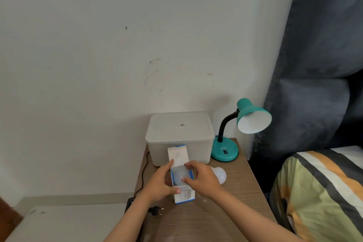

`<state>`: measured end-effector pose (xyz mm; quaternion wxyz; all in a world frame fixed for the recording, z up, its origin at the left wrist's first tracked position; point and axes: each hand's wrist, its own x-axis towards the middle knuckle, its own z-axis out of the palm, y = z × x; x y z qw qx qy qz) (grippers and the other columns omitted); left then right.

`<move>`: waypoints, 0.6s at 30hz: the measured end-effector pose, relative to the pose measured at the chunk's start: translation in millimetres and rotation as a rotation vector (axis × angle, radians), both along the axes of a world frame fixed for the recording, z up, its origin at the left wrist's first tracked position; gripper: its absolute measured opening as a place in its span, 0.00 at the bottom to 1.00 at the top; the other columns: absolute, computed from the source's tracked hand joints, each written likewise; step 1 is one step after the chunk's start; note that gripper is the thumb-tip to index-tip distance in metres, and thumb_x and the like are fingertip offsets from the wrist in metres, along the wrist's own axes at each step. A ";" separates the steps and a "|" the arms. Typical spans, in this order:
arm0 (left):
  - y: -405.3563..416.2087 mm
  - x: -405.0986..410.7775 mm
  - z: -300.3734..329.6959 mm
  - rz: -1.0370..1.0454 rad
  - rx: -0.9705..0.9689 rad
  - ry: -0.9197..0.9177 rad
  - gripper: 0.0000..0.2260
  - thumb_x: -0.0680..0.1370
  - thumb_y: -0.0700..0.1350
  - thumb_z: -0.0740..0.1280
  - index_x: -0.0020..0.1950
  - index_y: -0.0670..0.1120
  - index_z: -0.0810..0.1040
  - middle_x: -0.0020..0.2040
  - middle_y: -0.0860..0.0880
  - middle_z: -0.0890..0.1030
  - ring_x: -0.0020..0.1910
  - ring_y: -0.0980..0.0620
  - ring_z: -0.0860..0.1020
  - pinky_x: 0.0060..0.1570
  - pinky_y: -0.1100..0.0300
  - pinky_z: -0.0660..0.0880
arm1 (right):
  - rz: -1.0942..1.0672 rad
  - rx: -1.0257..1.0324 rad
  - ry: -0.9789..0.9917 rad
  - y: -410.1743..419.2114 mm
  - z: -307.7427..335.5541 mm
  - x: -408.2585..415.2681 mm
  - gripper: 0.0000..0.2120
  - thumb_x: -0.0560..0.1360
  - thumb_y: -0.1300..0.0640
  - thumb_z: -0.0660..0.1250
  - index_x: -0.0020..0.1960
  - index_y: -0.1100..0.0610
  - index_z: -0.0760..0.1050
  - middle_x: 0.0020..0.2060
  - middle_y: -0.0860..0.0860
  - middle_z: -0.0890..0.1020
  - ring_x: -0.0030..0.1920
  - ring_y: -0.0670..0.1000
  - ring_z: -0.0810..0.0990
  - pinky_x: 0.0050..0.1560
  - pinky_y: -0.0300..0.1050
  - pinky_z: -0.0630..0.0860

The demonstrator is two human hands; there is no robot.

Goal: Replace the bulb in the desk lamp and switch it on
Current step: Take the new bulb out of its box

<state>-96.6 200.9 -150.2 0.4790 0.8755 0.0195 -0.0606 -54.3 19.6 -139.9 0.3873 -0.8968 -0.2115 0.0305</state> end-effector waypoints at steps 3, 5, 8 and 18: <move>-1.1 -1.3 1.3 -0.002 -0.052 0.016 0.45 0.64 0.41 0.78 0.74 0.52 0.55 0.66 0.53 0.67 0.50 0.59 0.78 0.40 0.70 0.75 | 0.002 -0.065 0.076 7.2 3.6 8.5 0.27 0.67 0.46 0.73 0.63 0.51 0.71 0.56 0.48 0.79 0.56 0.45 0.77 0.55 0.41 0.75; -1.0 -1.7 1.0 0.003 -0.068 0.014 0.45 0.64 0.39 0.78 0.74 0.52 0.56 0.65 0.54 0.68 0.48 0.57 0.80 0.39 0.69 0.76 | 0.004 -0.117 0.105 12.5 7.1 13.5 0.29 0.65 0.45 0.74 0.62 0.51 0.71 0.55 0.48 0.79 0.55 0.47 0.77 0.55 0.45 0.77; 1.0 -2.3 -1.5 0.013 -0.079 0.018 0.45 0.64 0.40 0.78 0.74 0.52 0.56 0.64 0.56 0.70 0.47 0.58 0.80 0.39 0.69 0.76 | 0.010 -0.213 0.096 22.1 11.0 18.7 0.28 0.62 0.45 0.75 0.58 0.52 0.71 0.53 0.50 0.79 0.52 0.50 0.77 0.49 0.46 0.77; -0.3 -3.7 -1.1 0.010 0.026 0.016 0.44 0.66 0.46 0.77 0.75 0.56 0.54 0.72 0.54 0.63 0.66 0.57 0.68 0.60 0.61 0.73 | -0.135 0.234 0.063 9.6 27.7 11.0 0.20 0.62 0.54 0.74 0.50 0.53 0.70 0.45 0.47 0.75 0.46 0.46 0.75 0.44 0.37 0.73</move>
